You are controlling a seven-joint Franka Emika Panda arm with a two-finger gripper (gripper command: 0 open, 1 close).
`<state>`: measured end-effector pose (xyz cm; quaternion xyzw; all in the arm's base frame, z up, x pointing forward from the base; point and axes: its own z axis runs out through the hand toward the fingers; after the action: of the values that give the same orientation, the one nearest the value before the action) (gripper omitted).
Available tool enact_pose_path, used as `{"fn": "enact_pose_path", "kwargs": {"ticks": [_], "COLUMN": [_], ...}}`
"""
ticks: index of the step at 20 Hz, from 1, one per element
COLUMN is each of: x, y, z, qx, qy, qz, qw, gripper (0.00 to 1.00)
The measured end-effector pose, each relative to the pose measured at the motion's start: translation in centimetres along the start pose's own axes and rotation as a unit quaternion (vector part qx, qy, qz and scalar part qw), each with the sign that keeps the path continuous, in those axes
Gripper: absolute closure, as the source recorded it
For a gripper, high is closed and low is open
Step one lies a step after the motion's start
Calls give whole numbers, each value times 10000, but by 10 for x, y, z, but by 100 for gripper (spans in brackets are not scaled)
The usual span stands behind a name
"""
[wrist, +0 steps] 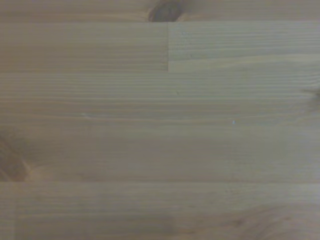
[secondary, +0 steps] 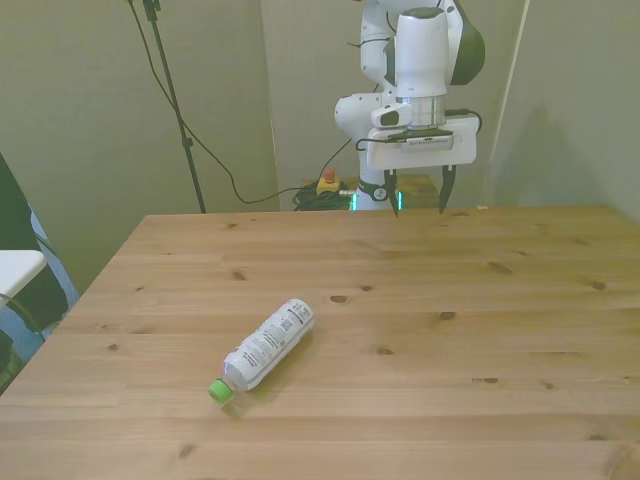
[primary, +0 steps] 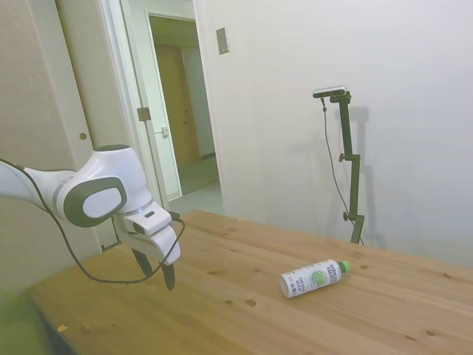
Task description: Stand the water bottle
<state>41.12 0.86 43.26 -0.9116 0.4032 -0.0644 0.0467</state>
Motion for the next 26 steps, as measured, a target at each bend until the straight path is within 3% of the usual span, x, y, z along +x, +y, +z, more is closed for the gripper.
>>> {"fn": "enact_pose_path", "kwargs": {"ticks": [3, 7, 11, 19, 26], "x": [2, 37, 116, 285, 315], "y": [2, 4, 18, 13, 9], "z": [2, -22, -47, -47, -28], "qx": [-139, -113, -137, -219, -14], "qy": [100, 373, 597, 1005, 1493], "qz": [-82, 99, 540, 1205, 1364], "qw": [9998, 9992, 9967, 9874, 9793], "gripper": [0, 0, 0, 0, 0]}}
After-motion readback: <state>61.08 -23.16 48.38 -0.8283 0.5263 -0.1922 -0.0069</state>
